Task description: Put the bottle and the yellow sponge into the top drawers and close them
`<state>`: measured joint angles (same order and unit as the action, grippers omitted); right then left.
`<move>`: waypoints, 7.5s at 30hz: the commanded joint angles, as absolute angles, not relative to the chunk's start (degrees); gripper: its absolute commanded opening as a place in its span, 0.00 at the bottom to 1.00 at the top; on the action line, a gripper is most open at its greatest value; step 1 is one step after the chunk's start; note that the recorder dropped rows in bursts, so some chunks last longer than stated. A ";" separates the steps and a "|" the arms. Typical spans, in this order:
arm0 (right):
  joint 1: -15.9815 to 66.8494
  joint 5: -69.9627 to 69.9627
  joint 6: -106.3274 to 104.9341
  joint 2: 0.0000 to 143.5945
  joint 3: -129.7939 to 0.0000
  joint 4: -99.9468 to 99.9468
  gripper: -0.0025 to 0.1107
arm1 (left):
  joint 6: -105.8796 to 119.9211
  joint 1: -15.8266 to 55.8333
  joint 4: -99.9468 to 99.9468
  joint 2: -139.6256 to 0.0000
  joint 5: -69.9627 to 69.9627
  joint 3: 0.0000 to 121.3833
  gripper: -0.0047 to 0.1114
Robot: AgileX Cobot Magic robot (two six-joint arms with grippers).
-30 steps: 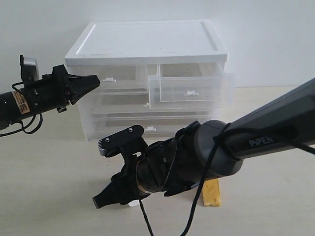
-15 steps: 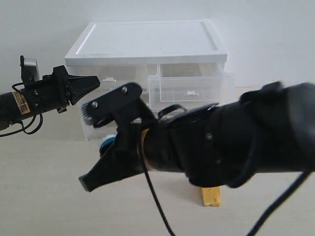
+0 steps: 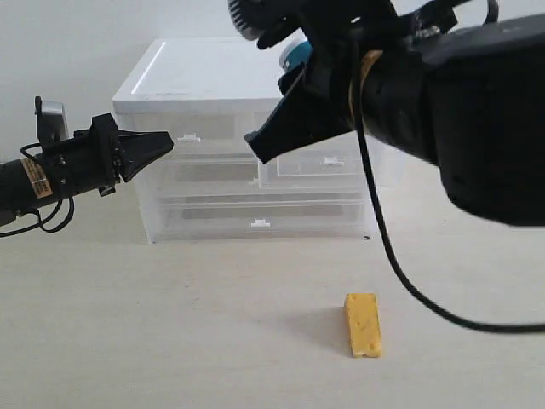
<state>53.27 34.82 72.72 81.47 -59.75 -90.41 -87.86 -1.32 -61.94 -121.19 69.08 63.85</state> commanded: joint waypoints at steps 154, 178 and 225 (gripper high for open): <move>34.34 11.80 15.00 97.00 -76.11 -9.47 0.02 | -86.60 -1.06 -60.69 -121.28 68.53 64.14 0.07; 28.07 19.62 12.92 97.69 -76.11 -11.04 0.02 | -86.60 -1.06 -60.69 -121.28 68.53 64.14 0.07; 24.48 -9.61 14.77 102.96 -63.12 -6.53 0.02 | -85.91 -1.06 -59.96 -121.28 66.32 64.14 0.07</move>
